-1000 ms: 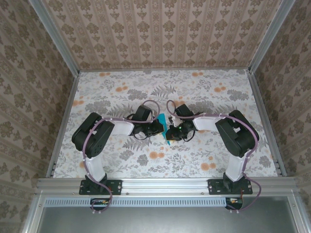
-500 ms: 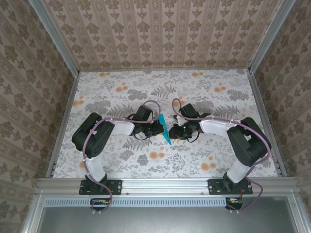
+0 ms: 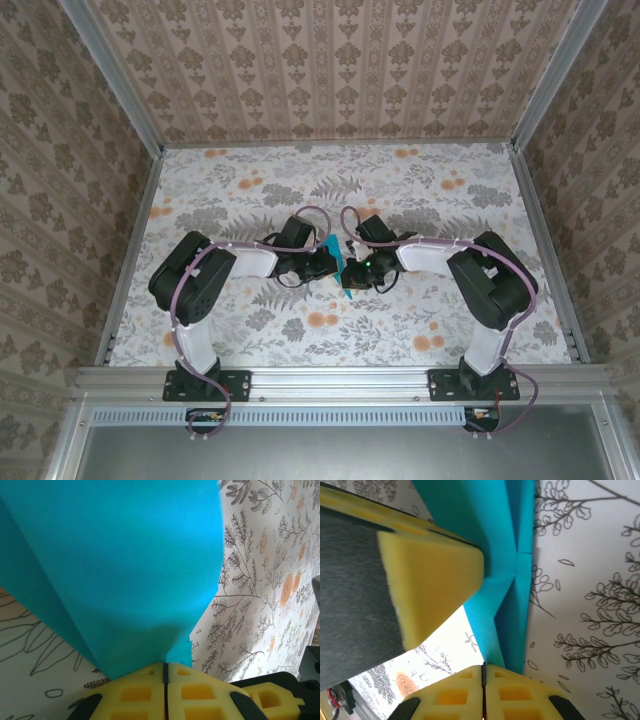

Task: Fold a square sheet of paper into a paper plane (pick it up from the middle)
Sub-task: Fold the wing for the fifth time at the center of the table.

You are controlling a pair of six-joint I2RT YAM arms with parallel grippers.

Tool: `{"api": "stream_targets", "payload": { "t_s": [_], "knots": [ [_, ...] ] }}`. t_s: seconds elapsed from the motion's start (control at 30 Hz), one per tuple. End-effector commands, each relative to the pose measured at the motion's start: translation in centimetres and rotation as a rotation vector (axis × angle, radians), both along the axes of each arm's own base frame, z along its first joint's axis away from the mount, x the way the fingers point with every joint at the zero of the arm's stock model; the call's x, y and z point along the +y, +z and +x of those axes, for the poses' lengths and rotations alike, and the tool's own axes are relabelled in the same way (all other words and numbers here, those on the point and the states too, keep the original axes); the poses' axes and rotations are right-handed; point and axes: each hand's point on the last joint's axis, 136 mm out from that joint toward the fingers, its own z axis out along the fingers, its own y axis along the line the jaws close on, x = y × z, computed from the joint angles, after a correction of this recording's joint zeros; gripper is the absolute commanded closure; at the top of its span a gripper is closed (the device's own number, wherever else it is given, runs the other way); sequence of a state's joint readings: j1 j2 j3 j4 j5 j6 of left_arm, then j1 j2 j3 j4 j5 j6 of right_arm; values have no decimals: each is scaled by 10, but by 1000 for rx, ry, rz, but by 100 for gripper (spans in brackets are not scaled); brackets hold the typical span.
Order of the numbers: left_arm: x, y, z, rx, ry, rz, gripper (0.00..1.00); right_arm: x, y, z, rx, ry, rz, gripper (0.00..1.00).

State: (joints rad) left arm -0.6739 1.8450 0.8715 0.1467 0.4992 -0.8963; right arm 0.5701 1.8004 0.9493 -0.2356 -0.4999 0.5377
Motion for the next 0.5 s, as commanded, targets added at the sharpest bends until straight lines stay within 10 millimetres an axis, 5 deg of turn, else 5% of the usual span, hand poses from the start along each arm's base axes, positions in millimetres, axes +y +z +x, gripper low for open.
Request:
{"api": "stream_targets", "payload": {
  "t_s": [0.0, 0.47],
  "knots": [
    [12, -17, -3, 39, 37, 85, 89, -5, -5, -2, 15, 0, -40, 90],
    [4, 1, 15, -10, 44, 28, 85, -12, -20, -13, 65, 11, -68, 91]
  ]
}}
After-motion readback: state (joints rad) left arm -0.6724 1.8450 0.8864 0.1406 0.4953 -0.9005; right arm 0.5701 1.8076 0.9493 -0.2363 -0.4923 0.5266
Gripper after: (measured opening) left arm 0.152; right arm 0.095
